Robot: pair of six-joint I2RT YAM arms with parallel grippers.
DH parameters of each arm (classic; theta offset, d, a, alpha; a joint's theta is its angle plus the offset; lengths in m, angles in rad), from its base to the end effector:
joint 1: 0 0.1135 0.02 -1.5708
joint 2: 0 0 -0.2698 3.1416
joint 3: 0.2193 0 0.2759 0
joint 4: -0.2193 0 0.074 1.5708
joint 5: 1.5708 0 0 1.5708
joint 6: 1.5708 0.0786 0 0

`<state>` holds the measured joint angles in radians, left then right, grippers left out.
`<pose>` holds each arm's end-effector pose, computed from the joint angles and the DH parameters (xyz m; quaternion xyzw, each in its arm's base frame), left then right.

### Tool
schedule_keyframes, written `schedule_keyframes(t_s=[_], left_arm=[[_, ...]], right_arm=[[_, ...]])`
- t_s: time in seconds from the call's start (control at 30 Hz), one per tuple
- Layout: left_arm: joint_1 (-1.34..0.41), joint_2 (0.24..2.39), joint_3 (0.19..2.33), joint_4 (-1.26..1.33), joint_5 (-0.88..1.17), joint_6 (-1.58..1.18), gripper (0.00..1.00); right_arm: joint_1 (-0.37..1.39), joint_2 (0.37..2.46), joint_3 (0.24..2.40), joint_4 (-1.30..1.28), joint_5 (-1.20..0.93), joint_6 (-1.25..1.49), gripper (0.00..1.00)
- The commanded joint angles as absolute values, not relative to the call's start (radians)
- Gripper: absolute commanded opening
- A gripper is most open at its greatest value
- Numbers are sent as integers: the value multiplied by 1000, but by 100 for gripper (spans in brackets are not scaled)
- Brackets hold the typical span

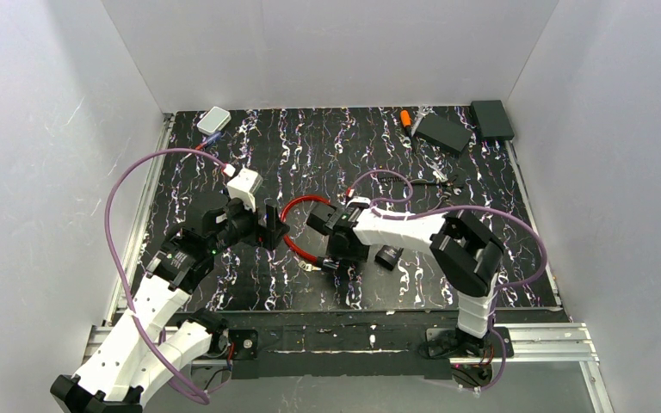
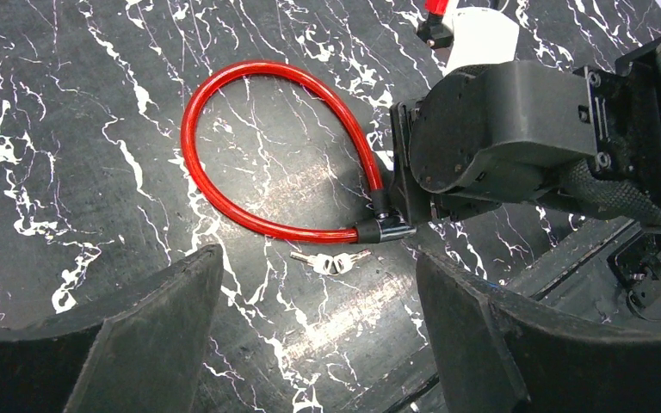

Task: Unlock with the key

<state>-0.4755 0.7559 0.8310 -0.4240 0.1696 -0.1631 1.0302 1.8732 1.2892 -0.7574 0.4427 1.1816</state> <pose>0.1985 -0.1171 0.3268 0.1750 0.7987 -0.2453 0.5209 0.2301 0.3180 0.1314 0.0984 0.9645 0.0020 0.2450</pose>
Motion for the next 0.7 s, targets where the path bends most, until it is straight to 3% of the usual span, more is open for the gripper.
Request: schedule_keyframes(t_s=[0.0,0.4,0.47,0.67], left_arm=[[-480,753,848,-441,142,-149,80],[-481,752,850,-443,133,-152,80],[-480,753,850,-445,133,-152,80],[-480,756,850,-445,129,-152,80]], right_arm=[[1041,1902,1329,-802,463,1218,63],[1049,1926,1317,-808,473,1241,53],[1049,1923,1312,-812,476,1246,46],[1049,1896,1298,-817,504,1247,45]])
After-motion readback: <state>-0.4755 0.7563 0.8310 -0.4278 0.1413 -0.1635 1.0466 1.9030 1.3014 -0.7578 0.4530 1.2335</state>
